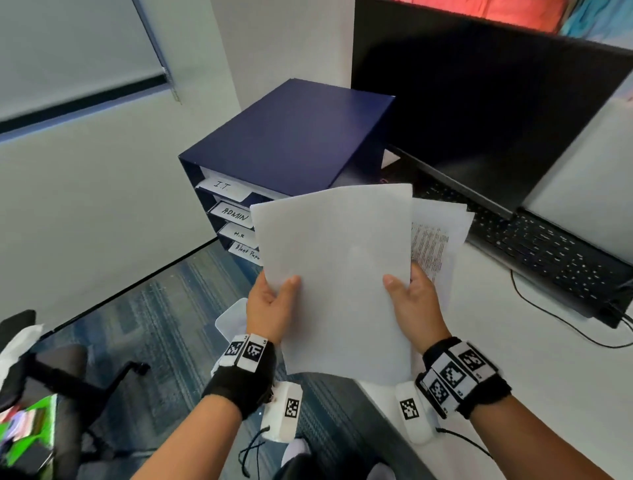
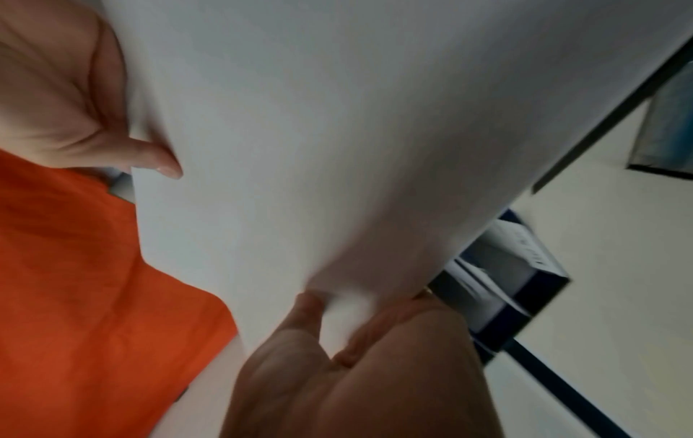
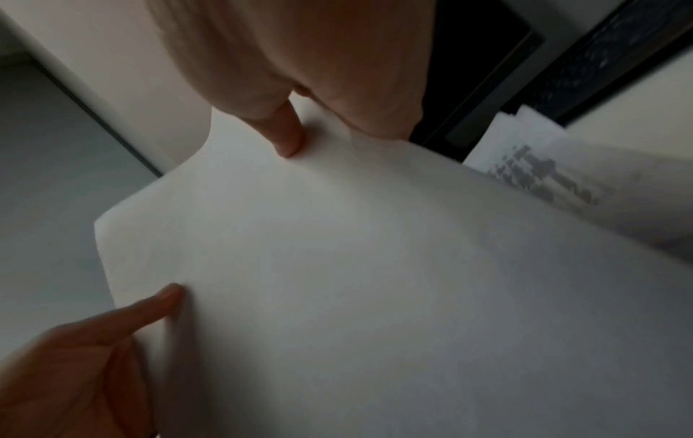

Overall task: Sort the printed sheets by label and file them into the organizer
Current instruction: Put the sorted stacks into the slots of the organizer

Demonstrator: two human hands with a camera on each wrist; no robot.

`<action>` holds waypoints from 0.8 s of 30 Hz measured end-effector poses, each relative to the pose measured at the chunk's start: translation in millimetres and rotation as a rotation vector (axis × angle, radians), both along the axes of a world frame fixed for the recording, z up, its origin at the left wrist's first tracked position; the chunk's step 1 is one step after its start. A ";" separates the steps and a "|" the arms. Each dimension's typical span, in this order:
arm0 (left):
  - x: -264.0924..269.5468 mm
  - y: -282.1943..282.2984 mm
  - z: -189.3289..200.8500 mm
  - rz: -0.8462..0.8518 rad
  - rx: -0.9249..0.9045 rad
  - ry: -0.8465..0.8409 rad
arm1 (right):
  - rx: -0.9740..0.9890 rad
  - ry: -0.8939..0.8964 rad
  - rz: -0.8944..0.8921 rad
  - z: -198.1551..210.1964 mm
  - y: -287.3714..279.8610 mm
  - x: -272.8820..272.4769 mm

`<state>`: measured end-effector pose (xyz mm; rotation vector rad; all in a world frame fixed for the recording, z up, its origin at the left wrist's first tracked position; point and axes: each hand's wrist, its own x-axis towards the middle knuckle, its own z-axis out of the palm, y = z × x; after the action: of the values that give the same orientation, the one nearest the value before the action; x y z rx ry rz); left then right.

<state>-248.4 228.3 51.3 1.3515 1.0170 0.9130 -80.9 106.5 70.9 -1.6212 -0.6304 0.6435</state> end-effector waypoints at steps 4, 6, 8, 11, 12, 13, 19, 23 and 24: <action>-39.0 4.1 -24.7 0.088 -0.040 0.052 | -0.046 0.023 0.106 -27.3 11.2 -31.3; -58.1 8.9 -38.3 0.147 -0.075 0.084 | -0.096 0.004 0.187 -39.3 16.9 -46.6; -78.1 14.4 -53.2 0.188 -0.110 0.152 | -0.166 -0.018 0.258 -52.0 23.1 -61.0; -105.4 26.5 -78.5 0.179 -0.201 0.239 | -0.278 -0.020 0.328 -70.4 35.2 -79.2; -113.4 31.4 -87.2 0.169 -0.239 0.286 | -0.327 -0.023 0.352 -76.7 39.8 -84.0; -122.2 37.0 -96.9 0.166 -0.283 0.347 | -0.382 -0.025 0.380 -81.6 44.2 -88.4; -163.0 65.9 -138.2 -0.009 -0.421 0.570 | -0.565 0.112 0.417 -103.7 64.0 -106.6; -169.1 73.6 -115.5 -0.093 -0.470 0.590 | -0.562 0.232 0.303 -104.1 82.2 -102.9; -168.8 74.3 -107.2 -0.121 -0.476 0.584 | -0.559 0.266 0.267 -104.6 87.7 -101.2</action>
<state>-417.3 302.6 -55.8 1.2674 1.4634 0.1469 -182.2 194.2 -33.6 -1.9278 -0.4956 1.2970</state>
